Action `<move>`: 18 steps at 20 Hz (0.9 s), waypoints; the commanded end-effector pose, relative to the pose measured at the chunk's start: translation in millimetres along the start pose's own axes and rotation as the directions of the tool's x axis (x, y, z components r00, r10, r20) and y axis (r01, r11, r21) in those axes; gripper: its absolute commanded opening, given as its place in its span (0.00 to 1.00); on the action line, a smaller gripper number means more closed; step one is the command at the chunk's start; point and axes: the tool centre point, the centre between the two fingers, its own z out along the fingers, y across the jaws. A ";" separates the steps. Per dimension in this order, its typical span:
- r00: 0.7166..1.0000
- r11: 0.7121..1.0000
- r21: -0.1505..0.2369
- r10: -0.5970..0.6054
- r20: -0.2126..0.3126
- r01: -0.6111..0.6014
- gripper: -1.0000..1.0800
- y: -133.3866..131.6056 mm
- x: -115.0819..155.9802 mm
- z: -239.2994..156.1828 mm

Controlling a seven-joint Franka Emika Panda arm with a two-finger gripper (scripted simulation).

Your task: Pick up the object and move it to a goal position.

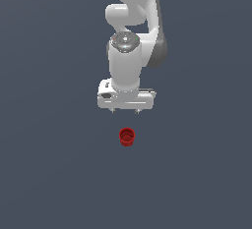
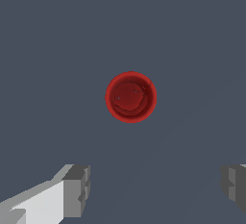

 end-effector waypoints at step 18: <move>1.000 1.000 0.018 -0.003 0.022 0.003 0.96 -9.5 -2.9 1.4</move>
